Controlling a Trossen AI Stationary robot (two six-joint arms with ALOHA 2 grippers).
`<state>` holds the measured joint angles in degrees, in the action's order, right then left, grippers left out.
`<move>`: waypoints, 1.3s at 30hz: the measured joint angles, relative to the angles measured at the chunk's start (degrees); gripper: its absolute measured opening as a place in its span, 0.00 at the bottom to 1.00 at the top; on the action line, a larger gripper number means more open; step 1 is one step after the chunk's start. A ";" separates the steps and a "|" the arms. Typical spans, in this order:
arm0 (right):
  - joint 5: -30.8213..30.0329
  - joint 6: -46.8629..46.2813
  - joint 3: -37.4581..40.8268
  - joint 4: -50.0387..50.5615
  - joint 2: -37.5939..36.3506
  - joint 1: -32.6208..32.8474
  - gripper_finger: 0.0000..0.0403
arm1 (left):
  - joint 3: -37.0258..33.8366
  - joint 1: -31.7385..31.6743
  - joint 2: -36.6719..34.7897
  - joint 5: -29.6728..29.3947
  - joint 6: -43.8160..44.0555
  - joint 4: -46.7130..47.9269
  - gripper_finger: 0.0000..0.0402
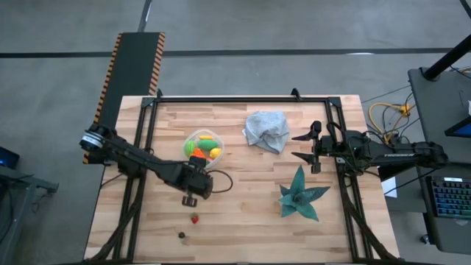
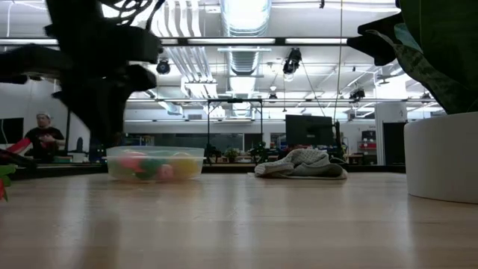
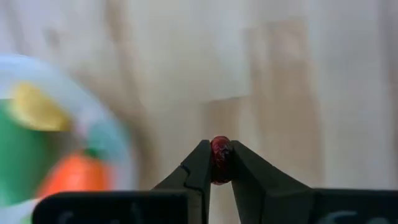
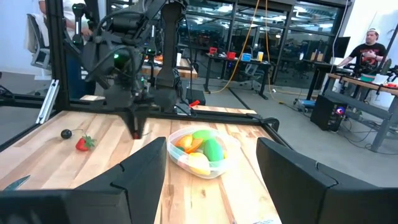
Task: Pick and placing Produce into tupperware
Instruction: Put the red and black cherry into the transparent container
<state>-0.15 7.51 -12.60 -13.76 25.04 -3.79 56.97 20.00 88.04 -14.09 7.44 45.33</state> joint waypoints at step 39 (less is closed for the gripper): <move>0.00 0.24 -0.01 0.07 0.02 0.01 0.60 | 2.56 -21.63 -1.73 -9.08 -9.89 1.17 0.07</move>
<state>-0.14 7.75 -12.61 -13.69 25.06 -3.78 59.53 -1.63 86.30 -23.18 -2.45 46.50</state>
